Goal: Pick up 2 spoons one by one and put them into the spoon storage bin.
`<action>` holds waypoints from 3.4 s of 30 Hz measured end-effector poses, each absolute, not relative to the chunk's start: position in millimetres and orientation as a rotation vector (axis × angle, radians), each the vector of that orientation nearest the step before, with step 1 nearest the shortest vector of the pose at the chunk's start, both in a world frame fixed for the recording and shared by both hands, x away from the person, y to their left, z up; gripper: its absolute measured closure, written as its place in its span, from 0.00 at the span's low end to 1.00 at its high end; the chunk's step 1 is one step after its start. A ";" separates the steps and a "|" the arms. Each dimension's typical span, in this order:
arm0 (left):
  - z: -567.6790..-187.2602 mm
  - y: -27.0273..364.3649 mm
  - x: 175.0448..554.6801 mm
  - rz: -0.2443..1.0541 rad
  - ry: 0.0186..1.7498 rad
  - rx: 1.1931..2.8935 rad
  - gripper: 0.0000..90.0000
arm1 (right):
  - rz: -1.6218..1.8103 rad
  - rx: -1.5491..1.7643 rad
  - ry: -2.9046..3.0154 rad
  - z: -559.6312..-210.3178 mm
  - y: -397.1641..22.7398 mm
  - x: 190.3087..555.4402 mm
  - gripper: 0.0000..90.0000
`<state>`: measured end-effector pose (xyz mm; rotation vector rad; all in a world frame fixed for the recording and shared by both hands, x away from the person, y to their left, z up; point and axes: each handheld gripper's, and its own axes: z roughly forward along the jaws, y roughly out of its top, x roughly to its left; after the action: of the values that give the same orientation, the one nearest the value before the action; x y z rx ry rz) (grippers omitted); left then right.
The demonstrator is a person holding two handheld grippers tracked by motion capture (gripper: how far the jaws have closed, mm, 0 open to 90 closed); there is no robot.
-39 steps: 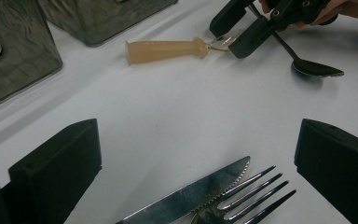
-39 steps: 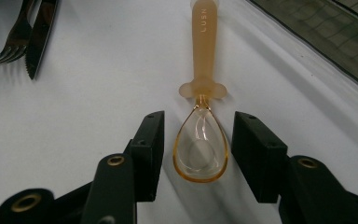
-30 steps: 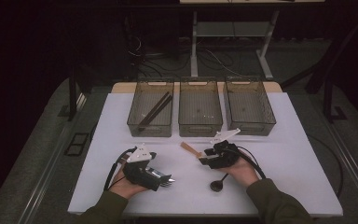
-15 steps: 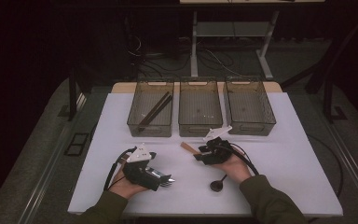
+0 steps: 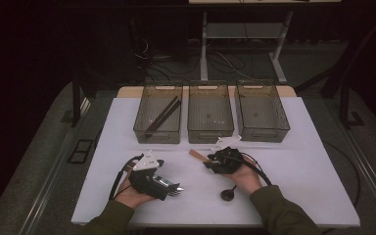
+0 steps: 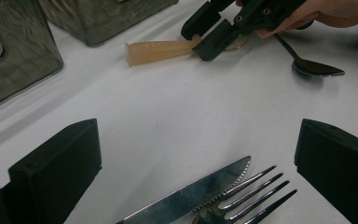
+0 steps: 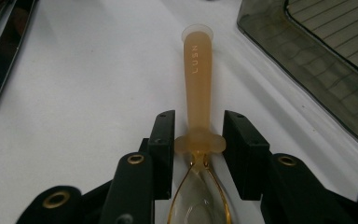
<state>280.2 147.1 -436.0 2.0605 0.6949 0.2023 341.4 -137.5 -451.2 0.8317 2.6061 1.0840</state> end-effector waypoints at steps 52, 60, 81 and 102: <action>-435.0 155.1 275.0 0.212 0.654 2.053 0.00 | 1.404 0.928 2.425 -371.0 -188.3 358.4 0.74; -435.2 154.3 275.3 0.202 0.645 2.051 0.00 | 1.369 0.969 2.395 -356.2 -187.1 382.9 0.74; -435.1 153.6 274.5 0.203 0.635 2.044 0.00 | 1.252 1.122 2.388 -349.1 -155.2 454.2 0.74; -434.9 153.8 274.4 0.194 0.632 2.046 0.00 | 1.015 1.236 2.528 -380.8 -139.6 487.6 0.73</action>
<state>274.4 153.8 -434.9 2.0457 0.6316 0.1936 487.6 -139.6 -380.8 1.2357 2.5285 1.0149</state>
